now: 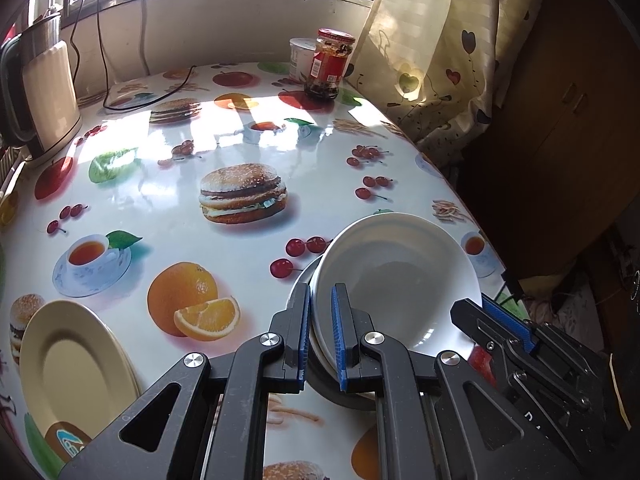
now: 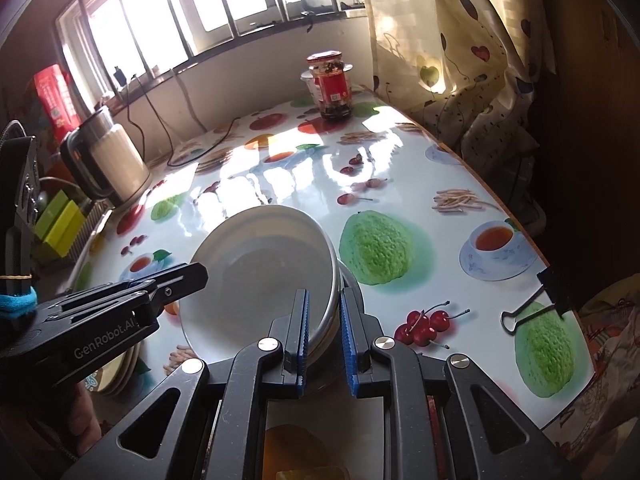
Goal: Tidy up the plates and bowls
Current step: 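Lower the bowl onto the stack with both grippers, then open both grippers to release the blue-striped bowl rim, then close both grippers on the rim of the whole plate-and-bowl stack, then lift and carry the stack with both grippers toward the beige plate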
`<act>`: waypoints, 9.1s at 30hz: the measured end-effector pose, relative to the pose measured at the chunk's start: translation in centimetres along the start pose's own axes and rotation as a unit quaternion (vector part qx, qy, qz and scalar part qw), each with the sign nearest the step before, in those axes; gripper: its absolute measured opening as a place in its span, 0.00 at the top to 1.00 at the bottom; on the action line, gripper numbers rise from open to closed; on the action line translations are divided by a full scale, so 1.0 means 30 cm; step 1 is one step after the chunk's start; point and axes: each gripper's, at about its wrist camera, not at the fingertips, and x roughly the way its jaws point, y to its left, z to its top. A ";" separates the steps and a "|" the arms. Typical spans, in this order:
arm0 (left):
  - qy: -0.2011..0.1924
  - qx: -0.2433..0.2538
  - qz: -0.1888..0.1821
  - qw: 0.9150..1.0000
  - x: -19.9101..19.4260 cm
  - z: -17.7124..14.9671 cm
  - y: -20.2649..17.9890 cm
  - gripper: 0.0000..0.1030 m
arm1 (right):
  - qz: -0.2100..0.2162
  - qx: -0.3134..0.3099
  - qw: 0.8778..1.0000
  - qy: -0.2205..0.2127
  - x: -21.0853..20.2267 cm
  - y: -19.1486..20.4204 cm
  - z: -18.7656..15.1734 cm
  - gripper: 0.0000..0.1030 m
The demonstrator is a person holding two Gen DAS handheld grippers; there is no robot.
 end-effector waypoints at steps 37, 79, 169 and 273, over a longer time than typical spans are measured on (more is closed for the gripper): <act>-0.023 0.003 0.006 1.000 -0.025 -0.022 0.000 0.61 | 0.002 0.006 1.000 -0.014 -0.026 0.006 0.011 0.59; -0.061 -0.023 0.017 0.998 -0.073 -0.169 0.139 0.55 | -0.014 0.055 0.997 -0.047 -0.078 -0.187 -0.120 0.44; -0.008 -0.098 -0.149 0.984 0.088 -0.134 0.202 0.90 | 0.169 0.091 0.981 0.007 0.148 -0.232 -0.073 0.89; -0.100 -0.157 -0.040 0.982 -0.251 -0.215 0.403 0.91 | 0.257 0.015 0.966 0.031 0.128 0.139 0.010 0.89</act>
